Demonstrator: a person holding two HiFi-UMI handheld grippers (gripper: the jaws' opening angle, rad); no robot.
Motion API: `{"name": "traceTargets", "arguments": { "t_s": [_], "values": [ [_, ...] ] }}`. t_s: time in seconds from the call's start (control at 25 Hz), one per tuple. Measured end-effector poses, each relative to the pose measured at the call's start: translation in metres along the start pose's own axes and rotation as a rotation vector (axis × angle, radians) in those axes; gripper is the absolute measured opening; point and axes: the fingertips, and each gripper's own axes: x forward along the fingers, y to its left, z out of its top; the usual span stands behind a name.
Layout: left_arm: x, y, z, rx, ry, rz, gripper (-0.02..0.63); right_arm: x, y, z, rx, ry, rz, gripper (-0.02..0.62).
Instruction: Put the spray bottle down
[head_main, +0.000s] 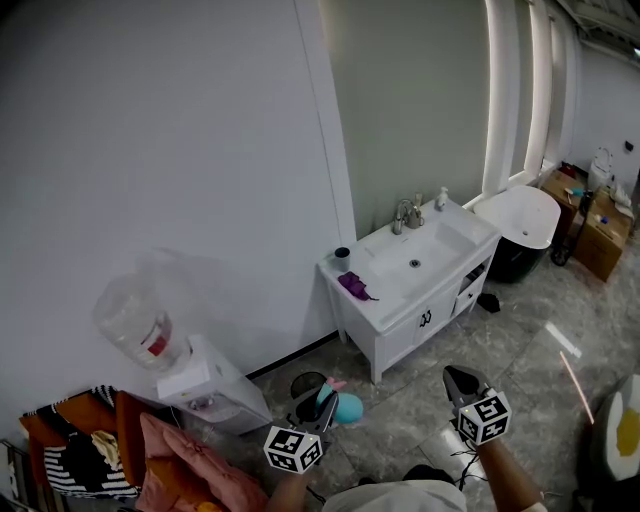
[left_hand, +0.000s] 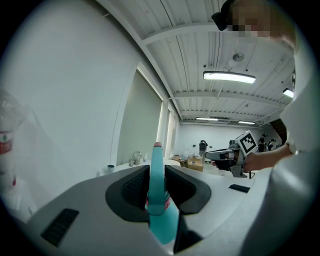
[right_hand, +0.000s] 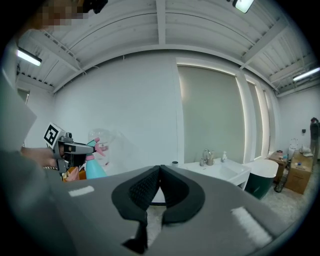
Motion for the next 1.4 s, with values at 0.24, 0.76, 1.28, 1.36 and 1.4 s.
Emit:
{"name": "traceTargets", "arguments": {
  "t_s": [0.24,0.76,1.28,1.36,1.4],
  "values": [
    [-0.002,0.011,-0.007,-0.015,0.007,-0.009,0.096,0.0,0.003,-0.005,0.013,0.011,-0.026,0.011],
    [0.069,0.028,0.002,-0.03,0.029,0.0,0.095,0.065,-0.047,-0.002,0.04,0.022,0.012,0.011],
    [0.207,0.038,0.023,-0.039,0.039,0.054,0.095,0.145,-0.168,0.015,0.043,0.037,0.068,0.011],
    [0.229,0.038,0.027,-0.04,0.037,0.064,0.095,0.154,-0.19,0.017,0.045,0.04,0.074,0.011],
    [0.239,0.037,0.028,-0.039,0.037,0.068,0.095,0.159,-0.201,0.017,0.049,0.042,0.077,0.011]
  ]
}}
